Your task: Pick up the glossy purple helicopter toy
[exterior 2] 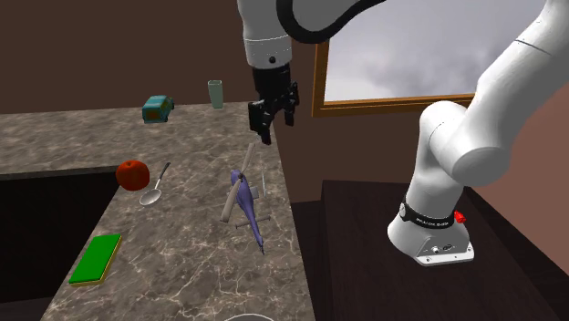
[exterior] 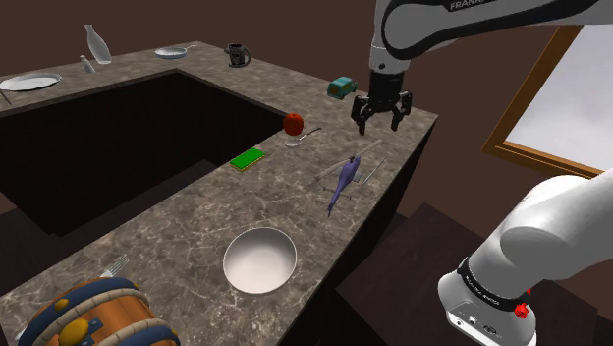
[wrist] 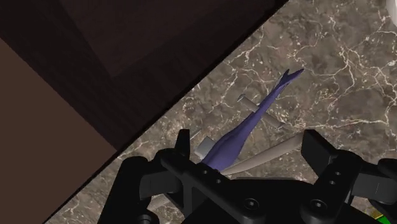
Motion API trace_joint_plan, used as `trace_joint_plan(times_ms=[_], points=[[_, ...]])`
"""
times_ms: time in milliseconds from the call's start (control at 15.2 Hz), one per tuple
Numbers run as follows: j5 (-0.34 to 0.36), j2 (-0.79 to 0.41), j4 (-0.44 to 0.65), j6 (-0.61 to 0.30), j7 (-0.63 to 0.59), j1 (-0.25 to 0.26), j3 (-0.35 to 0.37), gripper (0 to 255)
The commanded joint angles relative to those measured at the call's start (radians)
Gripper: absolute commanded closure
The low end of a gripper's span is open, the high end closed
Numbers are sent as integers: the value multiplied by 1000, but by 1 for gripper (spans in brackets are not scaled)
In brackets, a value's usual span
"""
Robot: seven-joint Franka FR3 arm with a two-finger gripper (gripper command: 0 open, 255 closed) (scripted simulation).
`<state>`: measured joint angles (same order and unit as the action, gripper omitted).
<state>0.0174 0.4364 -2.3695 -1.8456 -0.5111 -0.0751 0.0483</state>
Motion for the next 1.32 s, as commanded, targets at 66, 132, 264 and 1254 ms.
trace_joint_plan(times_ms=[66, 132, 264, 1254], points=[[16, -113, 25, -67, -123, -27, 23, 0], [23, -153, 38, -87, -164, -35, 30, 0], [38, -233, 66, -123, -245, -49, 40, 0], [136, -784, 375, -244, -747, -97, -26, 0]])
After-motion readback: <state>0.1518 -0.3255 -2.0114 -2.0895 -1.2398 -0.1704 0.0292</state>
